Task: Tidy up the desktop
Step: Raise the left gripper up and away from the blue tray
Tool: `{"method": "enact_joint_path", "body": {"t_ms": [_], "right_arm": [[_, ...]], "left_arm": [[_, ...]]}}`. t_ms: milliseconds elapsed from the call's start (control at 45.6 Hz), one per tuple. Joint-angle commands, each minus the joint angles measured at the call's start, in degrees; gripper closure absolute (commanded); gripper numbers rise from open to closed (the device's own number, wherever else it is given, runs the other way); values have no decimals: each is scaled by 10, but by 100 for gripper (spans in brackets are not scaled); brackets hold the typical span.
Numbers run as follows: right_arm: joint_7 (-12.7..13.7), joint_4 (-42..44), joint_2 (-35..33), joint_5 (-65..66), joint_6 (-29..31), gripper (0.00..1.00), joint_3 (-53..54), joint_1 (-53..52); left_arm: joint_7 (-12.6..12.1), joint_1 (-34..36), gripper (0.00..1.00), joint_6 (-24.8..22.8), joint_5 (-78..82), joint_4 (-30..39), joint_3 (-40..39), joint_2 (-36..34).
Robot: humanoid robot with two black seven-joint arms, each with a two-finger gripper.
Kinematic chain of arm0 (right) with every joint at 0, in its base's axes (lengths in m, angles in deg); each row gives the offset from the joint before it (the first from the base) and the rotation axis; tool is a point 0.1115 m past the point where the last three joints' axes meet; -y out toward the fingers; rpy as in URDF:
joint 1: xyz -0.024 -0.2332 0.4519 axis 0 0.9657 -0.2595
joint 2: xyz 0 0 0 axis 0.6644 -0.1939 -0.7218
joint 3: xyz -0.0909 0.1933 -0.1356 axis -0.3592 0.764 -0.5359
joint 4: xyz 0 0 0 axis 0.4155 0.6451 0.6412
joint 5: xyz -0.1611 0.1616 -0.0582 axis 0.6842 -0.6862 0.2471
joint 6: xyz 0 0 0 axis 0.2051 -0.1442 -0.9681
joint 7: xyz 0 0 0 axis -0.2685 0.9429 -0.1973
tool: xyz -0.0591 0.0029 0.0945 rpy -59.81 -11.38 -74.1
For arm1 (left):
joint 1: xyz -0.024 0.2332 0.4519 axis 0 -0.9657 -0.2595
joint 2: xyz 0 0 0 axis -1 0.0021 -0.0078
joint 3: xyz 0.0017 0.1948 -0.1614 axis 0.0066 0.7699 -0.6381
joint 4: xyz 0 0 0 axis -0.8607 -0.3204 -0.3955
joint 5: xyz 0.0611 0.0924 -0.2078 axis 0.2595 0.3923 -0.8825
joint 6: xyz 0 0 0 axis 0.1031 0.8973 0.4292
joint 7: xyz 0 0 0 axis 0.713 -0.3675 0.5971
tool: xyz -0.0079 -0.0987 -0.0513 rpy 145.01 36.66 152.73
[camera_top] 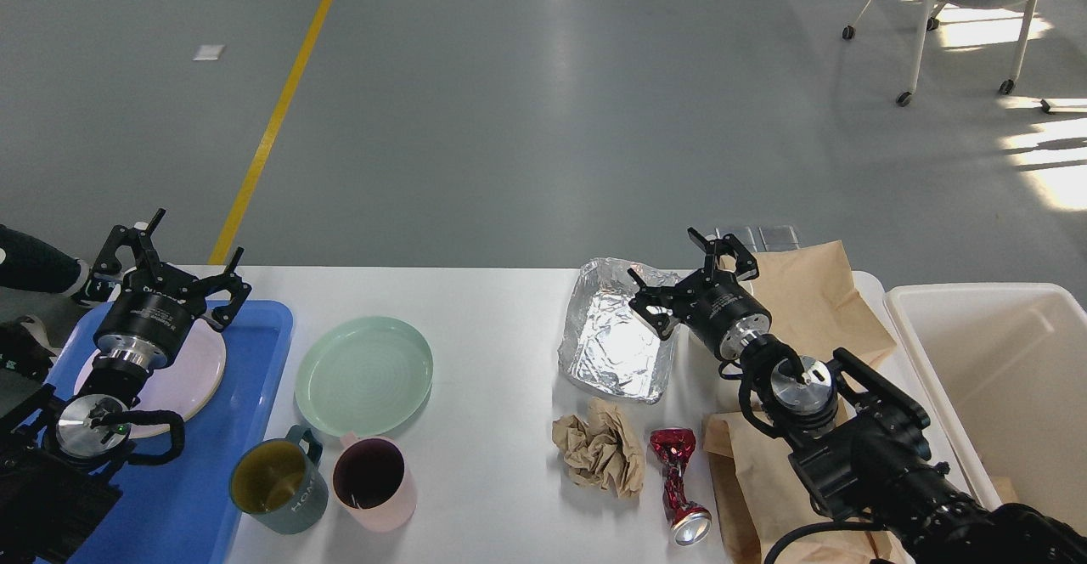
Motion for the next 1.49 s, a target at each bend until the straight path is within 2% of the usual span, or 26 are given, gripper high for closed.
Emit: {"method": "enact_joint_path", "body": {"t_ms": [0,701,921,1118,1359,1469], "right_arm": [[0,0,0,0,0,0,0,-1],[0,0,0,0,0,0,0,-1],[0,0,0,0,0,0,0,0],[0,0,0,0,0,0,0,-1],[0,0,0,0,0,0,0,0],[0,0,0,0,0,0,0,0]], "left_arm": [[1,1,3,-1,0,0,1,1],[-5,10,3,3,0,0,-1,-13],[-7,22,3,27,-1,0,20,-30],[-3,30,3,18,-3,7,125,-86],[-8,91,3,11,3,7,265,-175],[-10,126,3,10,6,7,353,-206]]}}
